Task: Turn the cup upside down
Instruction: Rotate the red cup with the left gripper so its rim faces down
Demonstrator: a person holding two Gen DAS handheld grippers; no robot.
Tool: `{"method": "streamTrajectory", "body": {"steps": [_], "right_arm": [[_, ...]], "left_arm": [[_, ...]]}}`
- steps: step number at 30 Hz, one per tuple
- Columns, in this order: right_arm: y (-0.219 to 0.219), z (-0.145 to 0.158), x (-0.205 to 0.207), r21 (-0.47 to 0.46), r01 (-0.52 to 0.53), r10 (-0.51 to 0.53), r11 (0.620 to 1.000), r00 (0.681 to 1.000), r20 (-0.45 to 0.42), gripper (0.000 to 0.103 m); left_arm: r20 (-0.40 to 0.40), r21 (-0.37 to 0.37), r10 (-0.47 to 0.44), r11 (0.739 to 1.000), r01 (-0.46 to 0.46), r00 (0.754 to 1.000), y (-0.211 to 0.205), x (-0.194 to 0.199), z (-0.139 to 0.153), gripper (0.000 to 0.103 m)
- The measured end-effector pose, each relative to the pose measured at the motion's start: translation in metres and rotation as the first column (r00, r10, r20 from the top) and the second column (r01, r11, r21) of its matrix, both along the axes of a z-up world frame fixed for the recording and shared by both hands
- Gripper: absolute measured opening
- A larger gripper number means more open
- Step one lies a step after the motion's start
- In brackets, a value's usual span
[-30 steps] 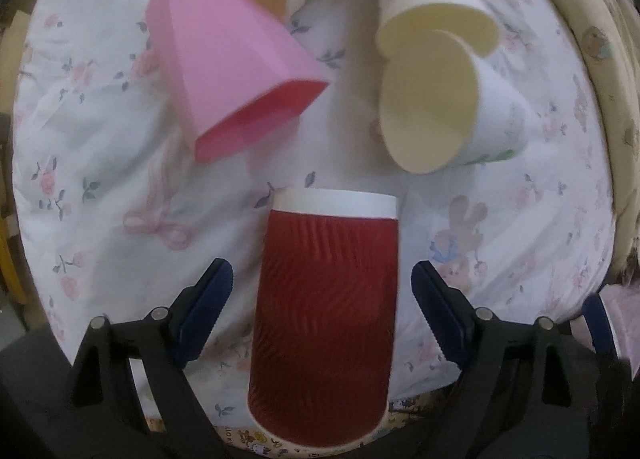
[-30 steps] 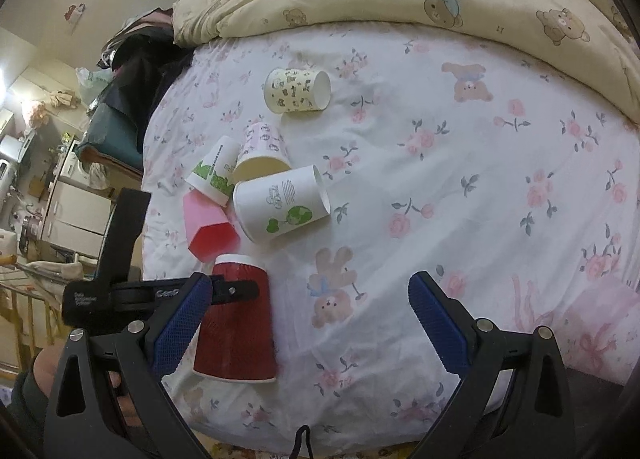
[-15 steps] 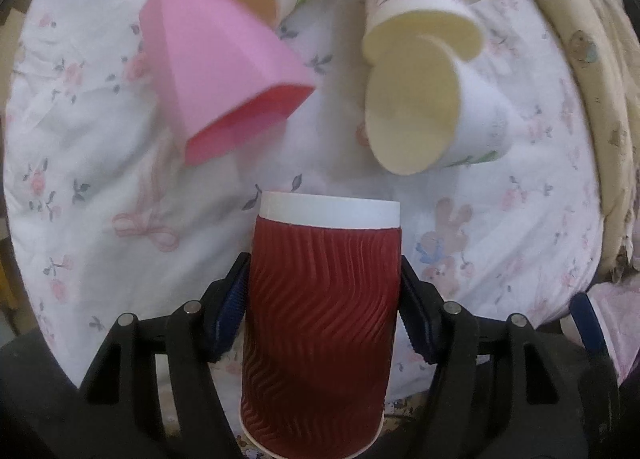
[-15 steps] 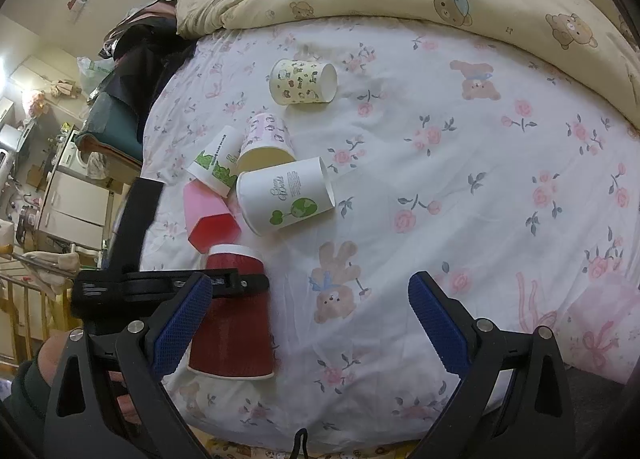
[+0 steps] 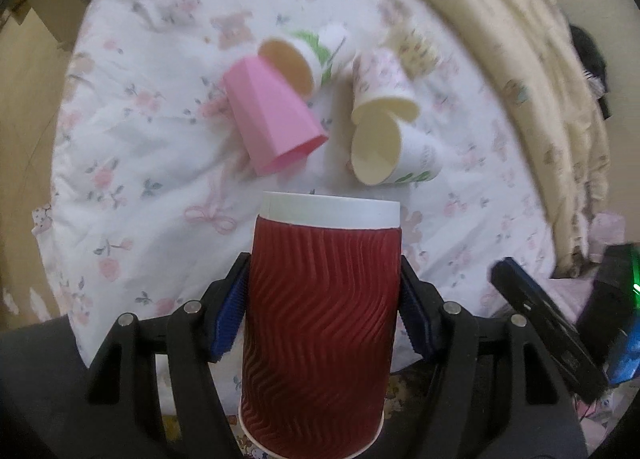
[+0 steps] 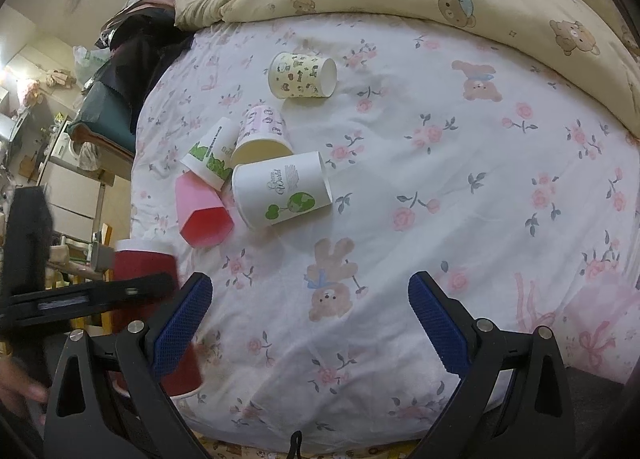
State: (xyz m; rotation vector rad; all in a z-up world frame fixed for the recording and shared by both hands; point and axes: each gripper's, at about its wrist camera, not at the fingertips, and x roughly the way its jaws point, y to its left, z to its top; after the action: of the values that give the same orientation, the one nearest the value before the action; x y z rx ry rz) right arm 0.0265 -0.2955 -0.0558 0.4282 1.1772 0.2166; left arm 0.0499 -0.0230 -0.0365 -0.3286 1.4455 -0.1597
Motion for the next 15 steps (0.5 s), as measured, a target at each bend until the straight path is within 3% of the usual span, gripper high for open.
{"method": "streamTrajectory", "body": {"steps": [2, 6, 8, 15], "right_arm": [[0.002, 0.000, 0.000, 0.002, -0.008, 0.008, 1.000, 1.000, 0.002, 0.100], [0.009, -0.002, 0.001, 0.007, -0.026, 0.026, 1.000, 1.000, -0.004, 0.100], [0.011, -0.002, 0.001, 0.009, -0.034, 0.034, 0.999, 0.999, -0.002, 0.101], [0.021, -0.002, 0.000, 0.004, -0.068, 0.068, 0.998, 0.998, 0.004, 0.101]], "left_arm": [[0.038, -0.011, 0.002, 1.000, -0.001, 0.999, 0.006, -0.006, 0.008, 0.065], [0.129, 0.059, -0.034, 0.998, 0.026, 0.991, 0.012, -0.012, 0.018, 0.065], [0.166, 0.054, -0.049, 0.998, 0.040, 0.985, 0.016, -0.015, 0.020, 0.065], [0.214, 0.029, -0.008, 1.000, 0.002, 0.977, 0.027, -0.016, 0.006, 0.065]]}}
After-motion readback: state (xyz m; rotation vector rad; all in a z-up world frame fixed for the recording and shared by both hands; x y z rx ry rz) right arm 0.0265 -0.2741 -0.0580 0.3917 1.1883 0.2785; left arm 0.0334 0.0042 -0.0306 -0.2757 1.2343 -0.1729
